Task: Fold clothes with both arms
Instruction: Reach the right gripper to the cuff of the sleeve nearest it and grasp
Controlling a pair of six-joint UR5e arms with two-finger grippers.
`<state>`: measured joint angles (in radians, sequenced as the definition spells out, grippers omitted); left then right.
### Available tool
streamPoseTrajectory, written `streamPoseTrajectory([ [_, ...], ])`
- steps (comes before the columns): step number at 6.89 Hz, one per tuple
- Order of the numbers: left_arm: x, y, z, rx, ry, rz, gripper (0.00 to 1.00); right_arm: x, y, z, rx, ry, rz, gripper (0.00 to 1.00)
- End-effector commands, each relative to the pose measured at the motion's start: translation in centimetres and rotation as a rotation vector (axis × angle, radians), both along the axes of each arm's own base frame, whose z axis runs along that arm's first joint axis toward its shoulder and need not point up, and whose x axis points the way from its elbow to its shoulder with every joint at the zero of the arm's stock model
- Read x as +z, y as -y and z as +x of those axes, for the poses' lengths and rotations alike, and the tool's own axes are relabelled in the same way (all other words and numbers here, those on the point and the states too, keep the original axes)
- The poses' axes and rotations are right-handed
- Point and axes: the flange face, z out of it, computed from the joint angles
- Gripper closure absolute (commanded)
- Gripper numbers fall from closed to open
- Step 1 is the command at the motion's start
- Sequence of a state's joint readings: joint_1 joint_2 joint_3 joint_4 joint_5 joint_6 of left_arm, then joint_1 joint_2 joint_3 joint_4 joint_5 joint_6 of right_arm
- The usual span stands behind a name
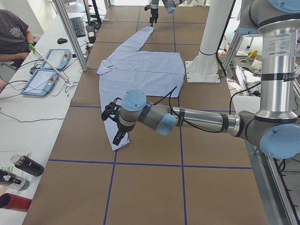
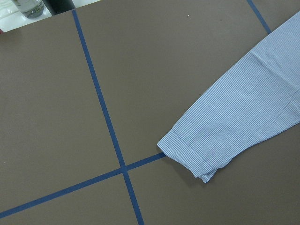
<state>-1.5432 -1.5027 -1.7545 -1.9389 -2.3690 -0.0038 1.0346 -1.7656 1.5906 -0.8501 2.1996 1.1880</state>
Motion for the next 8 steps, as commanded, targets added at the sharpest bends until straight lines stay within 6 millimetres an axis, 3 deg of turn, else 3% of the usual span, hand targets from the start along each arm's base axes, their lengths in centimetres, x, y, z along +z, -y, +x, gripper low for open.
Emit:
streamPoseTrajectory([
  [1, -0.1, 0.0, 0.0, 0.001, -0.001, 0.002, 0.00, 1.2, 0.2, -1.1, -0.004, 0.009, 0.020, 0.15],
  [3, 0.0, 0.0, 0.0, 0.001, 0.001, 0.001, 0.00, 0.6, 0.4, -2.2, 0.026, 0.023, -0.019, 0.30],
  [4, 0.0, 0.0, 0.0, 0.001, 0.001, 0.003, 0.00, 0.3, 0.6, -2.4, 0.043, 0.027, -0.031, 0.71],
  [5, -0.1, 0.0, 0.0, 0.001, 0.001, 0.004, 0.00, -0.5, 1.2, -2.8, 0.061, 0.042, -0.039, 1.00],
  [8, -0.8, -0.2, -0.1, -0.001, 0.002, 0.018, 0.00, -1.5, 1.5, -2.8, 0.064, 0.052, -0.021, 1.00],
])
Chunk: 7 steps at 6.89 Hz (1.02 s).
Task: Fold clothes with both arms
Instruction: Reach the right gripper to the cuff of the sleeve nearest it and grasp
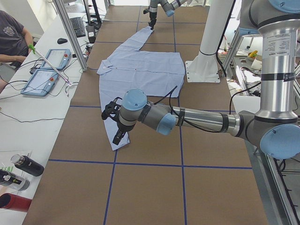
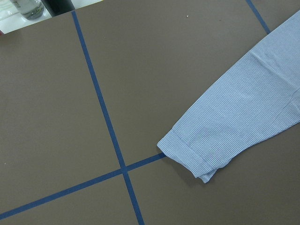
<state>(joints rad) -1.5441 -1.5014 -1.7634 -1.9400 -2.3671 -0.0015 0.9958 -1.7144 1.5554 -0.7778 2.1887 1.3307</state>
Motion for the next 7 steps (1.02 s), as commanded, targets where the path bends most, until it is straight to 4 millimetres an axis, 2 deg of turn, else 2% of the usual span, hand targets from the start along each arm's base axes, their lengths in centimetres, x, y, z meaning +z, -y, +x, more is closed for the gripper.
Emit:
streamPoseTrajectory([
  [1, -0.2, -0.6, -0.1, -0.001, 0.001, 0.003, 0.00, -2.4, 0.0, 0.7, 0.006, 0.024, 0.040, 1.00],
  [2, -0.7, -0.7, -0.1, -0.001, 0.001, 0.012, 0.00, -5.5, 0.5, 2.6, 0.042, 0.056, 0.085, 1.00],
  [3, -0.6, -0.8, -0.1, -0.001, 0.001, 0.011, 0.00, -8.0, 1.4, 2.3, 0.046, 0.076, 0.127, 1.00],
  [4, -0.7, -0.9, 0.0, -0.001, -0.002, 0.010, 0.00, -11.7, 4.6, -0.4, 0.036, 0.100, 0.175, 1.00],
  [6, -0.6, -0.9, 0.0, 0.001, -0.002, 0.008, 0.00, -24.3, 12.1, -7.3, 0.008, 0.104, 0.197, 1.00],
  [7, -0.6, -0.9, 0.0, 0.000, -0.004, 0.007, 0.00, -29.2, 13.2, -12.4, -0.024, 0.088, 0.213, 1.00],
])
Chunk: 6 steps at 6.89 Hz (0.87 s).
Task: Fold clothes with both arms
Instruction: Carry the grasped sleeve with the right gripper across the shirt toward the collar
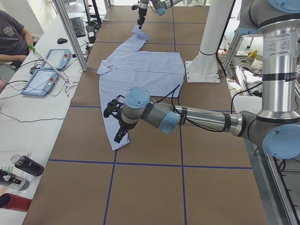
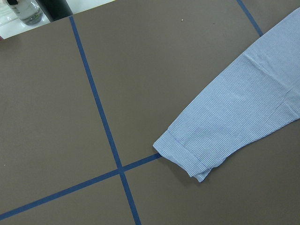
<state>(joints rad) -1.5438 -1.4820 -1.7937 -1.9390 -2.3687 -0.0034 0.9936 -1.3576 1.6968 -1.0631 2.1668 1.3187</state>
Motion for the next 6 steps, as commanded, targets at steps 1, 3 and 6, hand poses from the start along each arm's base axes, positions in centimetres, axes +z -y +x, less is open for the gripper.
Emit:
streamPoseTrajectory([
  [1, 0.0, 0.0, 0.0, 0.001, -0.001, -0.001, 0.00, -11.2, 3.2, -10.8, -0.030, -0.025, 0.069, 1.00],
  [3, -0.1, 0.0, 0.0, 0.002, -0.001, 0.004, 0.00, -18.4, 4.1, -18.1, -0.020, 0.008, 0.097, 1.00],
  [6, -1.1, -0.7, -0.1, 0.000, 0.000, 0.024, 0.00, -25.7, 5.5, -26.9, 0.041, -0.010, 0.128, 1.00],
])
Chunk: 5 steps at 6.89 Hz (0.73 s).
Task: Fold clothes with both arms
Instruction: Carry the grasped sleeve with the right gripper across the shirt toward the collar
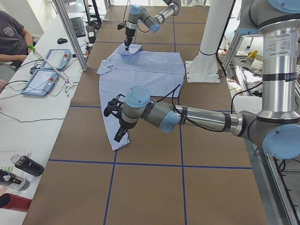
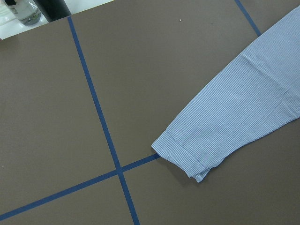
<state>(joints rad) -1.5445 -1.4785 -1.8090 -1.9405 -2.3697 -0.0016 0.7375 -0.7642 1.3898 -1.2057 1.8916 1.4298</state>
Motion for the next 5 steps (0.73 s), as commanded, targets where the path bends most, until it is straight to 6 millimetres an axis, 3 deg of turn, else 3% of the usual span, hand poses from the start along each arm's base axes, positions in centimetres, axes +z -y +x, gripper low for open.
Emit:
streamPoseTrajectory([
  [1, -0.7, -1.0, 0.0, -0.004, -0.004, 0.005, 0.00, -4.0, -0.2, -5.0, 0.030, -0.009, 0.025, 1.00],
  [3, -1.0, -1.0, 0.0, -0.002, -0.005, 0.011, 0.00, -6.9, -0.7, -7.7, 0.017, -0.004, 0.039, 1.00],
  [5, -1.0, -1.0, 0.1, 0.000, -0.007, 0.012, 0.00, -8.0, -0.5, -9.1, 0.010, -0.010, 0.037, 1.00],
])
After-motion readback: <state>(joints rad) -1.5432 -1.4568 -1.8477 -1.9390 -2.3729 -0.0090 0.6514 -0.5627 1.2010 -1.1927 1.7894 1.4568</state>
